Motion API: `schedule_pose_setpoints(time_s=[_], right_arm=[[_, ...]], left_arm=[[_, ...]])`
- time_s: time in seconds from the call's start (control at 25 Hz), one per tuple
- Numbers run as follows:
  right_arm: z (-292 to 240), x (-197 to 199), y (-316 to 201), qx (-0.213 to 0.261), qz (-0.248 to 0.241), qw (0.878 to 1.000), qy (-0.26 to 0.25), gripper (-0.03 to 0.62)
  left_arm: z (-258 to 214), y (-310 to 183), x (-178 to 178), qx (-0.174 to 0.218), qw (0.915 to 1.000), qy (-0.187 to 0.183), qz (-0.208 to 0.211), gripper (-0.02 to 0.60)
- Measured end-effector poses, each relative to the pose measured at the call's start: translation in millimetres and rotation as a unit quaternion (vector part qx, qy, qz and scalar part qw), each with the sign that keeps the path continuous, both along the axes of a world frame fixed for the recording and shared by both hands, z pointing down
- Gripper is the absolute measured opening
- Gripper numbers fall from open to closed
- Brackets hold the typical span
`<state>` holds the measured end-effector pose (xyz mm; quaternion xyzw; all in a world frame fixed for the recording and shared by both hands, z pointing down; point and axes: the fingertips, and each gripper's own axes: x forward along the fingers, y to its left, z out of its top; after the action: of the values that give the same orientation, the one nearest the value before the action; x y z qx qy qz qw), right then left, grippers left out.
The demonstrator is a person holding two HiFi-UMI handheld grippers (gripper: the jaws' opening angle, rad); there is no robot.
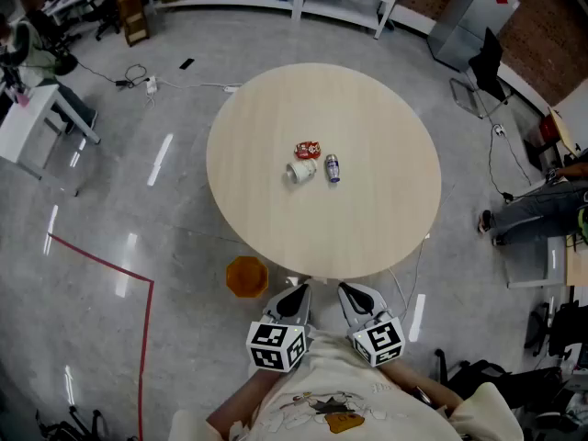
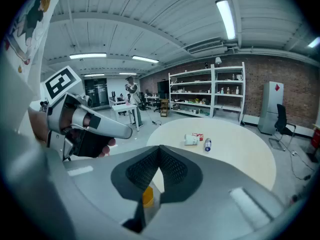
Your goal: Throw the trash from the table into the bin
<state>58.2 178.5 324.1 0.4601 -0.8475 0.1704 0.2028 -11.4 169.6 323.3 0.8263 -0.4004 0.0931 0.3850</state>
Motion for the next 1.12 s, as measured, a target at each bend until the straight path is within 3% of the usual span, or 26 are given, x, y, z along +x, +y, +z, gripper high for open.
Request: schedule_pose_setpoints(time_s=[0.24,0.48,0.64,0.84,1.12], right_arm=[[-18.6,-40.7,-70.0,0.066,-0.048,0.996,-0.039,0.005],[-10.8,-51.6,-58.3,0.051,-0.069,0.994,-0.064,0.005],[-11.0,-49.4,-47.5,0.041,-0.077,0.993,-0.081,0.006],[-15.5,-43.8,-44.1,0.13,-0.155,0.979,0.002,0.006],[-9.3,-14.6,-84.4,0.109,-0.146,0.982,-0.042,0.008]], left_arm=[[-13.3,-64.0,-20.0,0.07,0.9964,-0.023,-0.042,0.006],[2.2,-53.3,-33.4,0.047,0.9966,-0.026,-0.064,0.006],[4.6,-43.4,-22.0,0.03,0.9983,-0.015,-0.048,0.006],[15.2,-44.9,2.3,0.025,0.9995,-0.014,-0.014,0.006],[15.0,-79.7,14.7,0.024,0.9979,-0.035,-0.049,0.006]])
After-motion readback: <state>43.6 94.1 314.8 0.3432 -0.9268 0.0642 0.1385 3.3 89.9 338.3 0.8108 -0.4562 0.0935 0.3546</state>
